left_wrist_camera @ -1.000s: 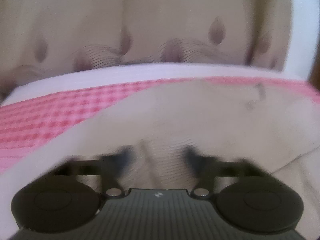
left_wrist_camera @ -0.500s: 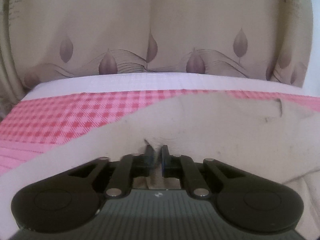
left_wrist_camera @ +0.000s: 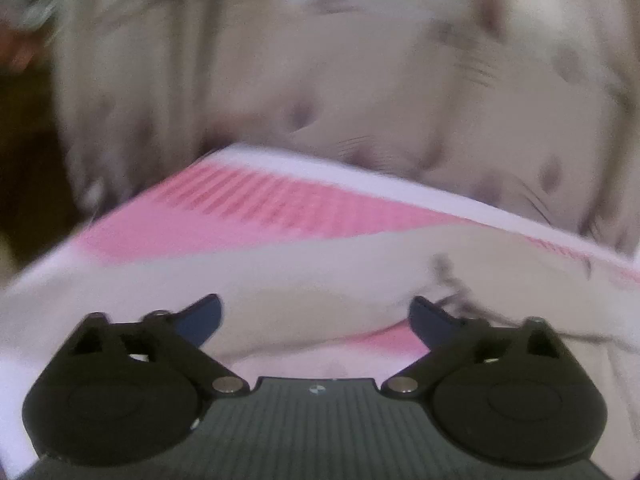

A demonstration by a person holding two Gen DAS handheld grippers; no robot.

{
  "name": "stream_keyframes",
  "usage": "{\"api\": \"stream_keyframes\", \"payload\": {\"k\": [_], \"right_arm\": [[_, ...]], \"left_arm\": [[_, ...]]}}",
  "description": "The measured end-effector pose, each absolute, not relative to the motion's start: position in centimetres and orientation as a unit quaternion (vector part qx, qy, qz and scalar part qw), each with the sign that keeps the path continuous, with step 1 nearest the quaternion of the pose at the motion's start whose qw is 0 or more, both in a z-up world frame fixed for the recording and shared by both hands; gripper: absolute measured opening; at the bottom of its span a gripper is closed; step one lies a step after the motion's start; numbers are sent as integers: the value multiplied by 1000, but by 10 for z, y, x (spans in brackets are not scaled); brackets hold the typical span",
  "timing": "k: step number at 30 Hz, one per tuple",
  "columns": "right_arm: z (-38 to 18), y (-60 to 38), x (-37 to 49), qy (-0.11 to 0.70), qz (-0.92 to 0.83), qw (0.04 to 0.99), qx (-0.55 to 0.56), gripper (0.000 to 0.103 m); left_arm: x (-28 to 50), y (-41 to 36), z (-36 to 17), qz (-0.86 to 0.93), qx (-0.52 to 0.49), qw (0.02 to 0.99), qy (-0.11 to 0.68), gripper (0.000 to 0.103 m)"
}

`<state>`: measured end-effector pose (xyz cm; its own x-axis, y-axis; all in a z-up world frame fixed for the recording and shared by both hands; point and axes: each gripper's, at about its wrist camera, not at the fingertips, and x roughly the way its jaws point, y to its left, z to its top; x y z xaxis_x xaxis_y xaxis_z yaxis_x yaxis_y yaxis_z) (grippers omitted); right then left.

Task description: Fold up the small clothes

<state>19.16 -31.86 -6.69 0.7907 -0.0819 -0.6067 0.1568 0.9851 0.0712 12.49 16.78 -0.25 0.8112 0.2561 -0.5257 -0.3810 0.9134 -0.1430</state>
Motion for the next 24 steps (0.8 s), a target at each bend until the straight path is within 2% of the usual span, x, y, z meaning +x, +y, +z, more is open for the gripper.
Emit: {"api": "stream_keyframes", "payload": {"k": [1, 3, 5, 11, 16, 17, 19, 20, 21, 24], "right_arm": [[-67, -318, 192, 316, -62, 945, 57, 95], [-68, -317, 193, 321, -62, 944, 53, 95], [-67, -316, 194, 321, -62, 944, 51, 98], [-67, -313, 194, 321, -65, 944, 41, 98], [-67, -313, 193, 321, -66, 944, 37, 99], [-67, -312, 193, 321, -66, 944, 37, 99], [-67, -312, 193, 321, -67, 944, 36, 99], [-67, -312, 193, 321, -67, 944, 35, 99], [-67, -311, 193, 321, -68, 944, 34, 99], [-67, -311, 193, 321, -69, 944, 33, 100]], "left_arm": [[112, 188, -4, 177, -153, 935, 265, 85], [94, 227, -7, 192, -207, 917, 283, 71], [68, 268, -5, 220, -255, 901, 274, 67], [17, 352, 12, 298, -280, 877, 250, 70], [37, 374, 5, 287, -232, 880, 300, 70], [41, 373, 1, 280, -219, 882, 310, 66], [42, 369, -6, 274, -191, 889, 312, 51], [44, 364, -9, 275, -176, 892, 314, 22], [46, 362, -9, 271, -172, 893, 316, 9], [44, 358, -4, 275, -189, 897, 289, 8]]}}
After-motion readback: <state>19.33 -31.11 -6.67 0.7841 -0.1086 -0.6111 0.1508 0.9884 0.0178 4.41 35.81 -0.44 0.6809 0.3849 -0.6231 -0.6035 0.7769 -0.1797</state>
